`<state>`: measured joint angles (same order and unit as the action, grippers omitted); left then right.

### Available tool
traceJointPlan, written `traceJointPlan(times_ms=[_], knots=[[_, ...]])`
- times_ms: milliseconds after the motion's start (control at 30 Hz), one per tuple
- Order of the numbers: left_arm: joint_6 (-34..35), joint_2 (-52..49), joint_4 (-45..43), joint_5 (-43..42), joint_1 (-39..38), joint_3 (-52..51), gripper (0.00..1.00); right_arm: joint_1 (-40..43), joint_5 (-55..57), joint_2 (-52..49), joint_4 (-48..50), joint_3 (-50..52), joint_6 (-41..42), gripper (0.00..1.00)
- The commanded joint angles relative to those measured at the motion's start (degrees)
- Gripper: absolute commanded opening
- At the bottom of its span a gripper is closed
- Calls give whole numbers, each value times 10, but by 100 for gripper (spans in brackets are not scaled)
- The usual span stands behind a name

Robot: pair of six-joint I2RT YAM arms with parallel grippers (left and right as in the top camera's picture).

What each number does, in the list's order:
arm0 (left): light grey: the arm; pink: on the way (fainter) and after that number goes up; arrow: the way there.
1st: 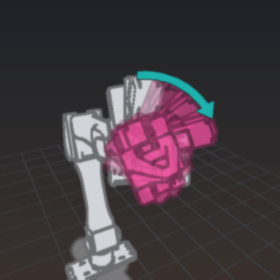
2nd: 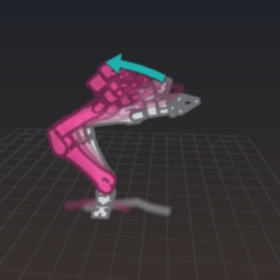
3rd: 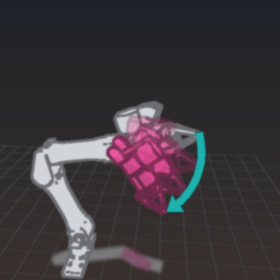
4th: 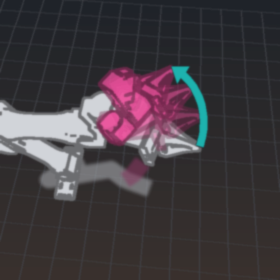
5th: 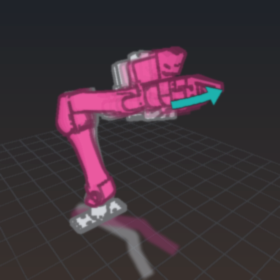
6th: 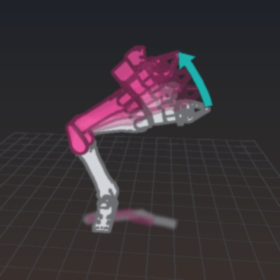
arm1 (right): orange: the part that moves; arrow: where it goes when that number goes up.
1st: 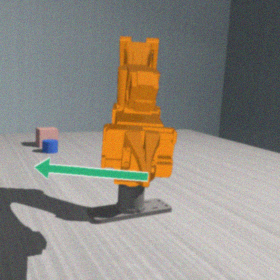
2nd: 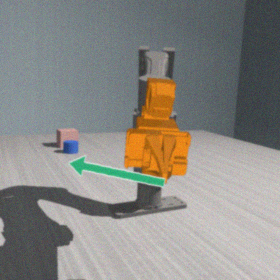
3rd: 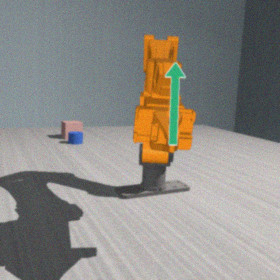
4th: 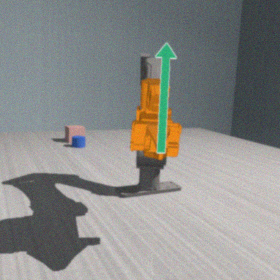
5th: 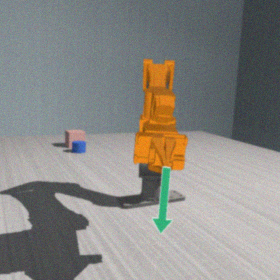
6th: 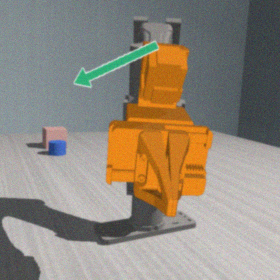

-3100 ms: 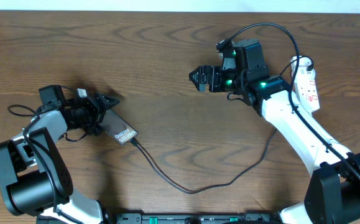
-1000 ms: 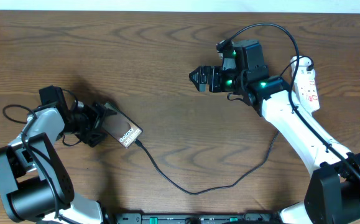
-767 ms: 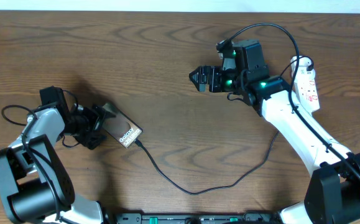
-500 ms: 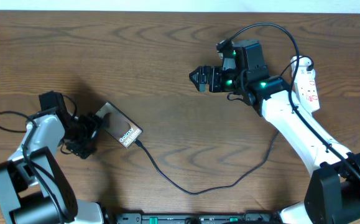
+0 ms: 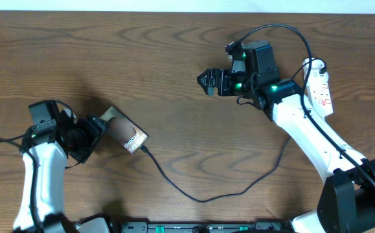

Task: Plug charger to phone and switch on socket
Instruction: 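Lower the phone with the left gripper and lay it flat on the table, then move the right gripper to the power strip's orange switch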

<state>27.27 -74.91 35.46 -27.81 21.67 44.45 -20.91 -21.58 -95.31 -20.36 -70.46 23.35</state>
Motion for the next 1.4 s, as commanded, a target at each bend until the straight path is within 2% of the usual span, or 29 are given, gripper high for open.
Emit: traceJointPlan(times_ms=[0,233,433,733,867,1100,1267,1367], knots=[[-48,47,-17,-71,2,16,87,-2,2,10,-1,-4,-12,99],[-98,94,-51,-95,-5,24,87,1,-16,10,0,-6,-12,99],[-128,85,-48,-80,-54,68,87,29,-78,10,-19,-29,-14,99],[-159,50,-18,86,-187,179,87,115,-101,10,-221,-182,-89,99],[-168,29,-16,123,-228,201,87,169,-98,10,-305,-269,-113,99],[-179,-19,-17,127,-256,211,87,311,-86,10,-430,-385,-175,99],[-178,-31,-26,127,-256,211,88,430,-88,10,-471,-403,-222,99],[-178,-31,-34,127,-256,210,87,489,-90,3,-483,-403,-283,99]])
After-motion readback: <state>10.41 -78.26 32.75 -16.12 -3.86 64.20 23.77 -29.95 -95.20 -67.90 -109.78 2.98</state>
